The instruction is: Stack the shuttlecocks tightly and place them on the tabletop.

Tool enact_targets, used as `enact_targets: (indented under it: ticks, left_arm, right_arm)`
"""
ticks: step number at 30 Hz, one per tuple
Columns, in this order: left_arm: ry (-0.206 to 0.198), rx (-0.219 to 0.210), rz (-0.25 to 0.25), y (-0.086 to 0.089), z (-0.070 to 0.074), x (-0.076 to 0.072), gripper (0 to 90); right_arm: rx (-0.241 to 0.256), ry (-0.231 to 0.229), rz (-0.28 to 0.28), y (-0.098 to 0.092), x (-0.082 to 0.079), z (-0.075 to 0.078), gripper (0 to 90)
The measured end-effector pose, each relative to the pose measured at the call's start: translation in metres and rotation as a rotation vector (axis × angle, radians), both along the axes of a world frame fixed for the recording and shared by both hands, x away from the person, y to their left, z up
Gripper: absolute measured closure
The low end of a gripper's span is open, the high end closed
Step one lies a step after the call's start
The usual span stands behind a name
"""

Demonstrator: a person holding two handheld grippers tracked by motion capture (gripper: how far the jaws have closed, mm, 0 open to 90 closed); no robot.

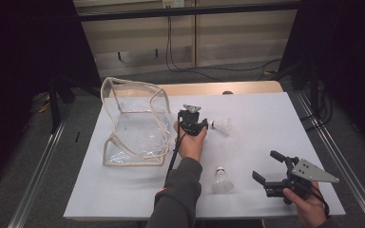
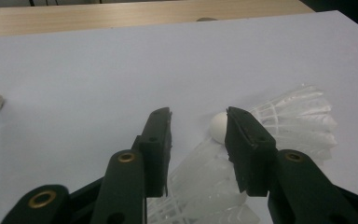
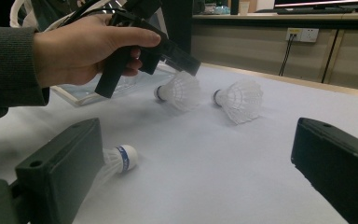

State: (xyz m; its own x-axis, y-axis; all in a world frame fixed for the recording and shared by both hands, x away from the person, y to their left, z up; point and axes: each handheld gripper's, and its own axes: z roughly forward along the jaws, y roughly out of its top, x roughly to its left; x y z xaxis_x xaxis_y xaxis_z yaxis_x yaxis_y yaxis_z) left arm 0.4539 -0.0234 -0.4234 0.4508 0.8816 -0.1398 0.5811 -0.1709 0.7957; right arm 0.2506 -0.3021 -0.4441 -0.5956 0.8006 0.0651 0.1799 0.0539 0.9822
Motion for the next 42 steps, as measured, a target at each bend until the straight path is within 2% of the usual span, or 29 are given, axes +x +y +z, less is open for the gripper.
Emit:
enact_targets:
  ticks: [28, 42]
  left_arm:
    - [0.004, -0.007, -0.021, 0.0055, 0.0047, -0.0020, 57.1]
    - [0.012, -0.003, -0.021, 0.0058, 0.0030, -0.0013, 58.7]
  right_arm:
    - [-0.002, 0.005, -0.002, 0.0005, 0.0000, -0.0002, 1.6]
    - [-0.001, 0.005, -0.001, 0.0005, -0.0001, -0.0001, 1.6]
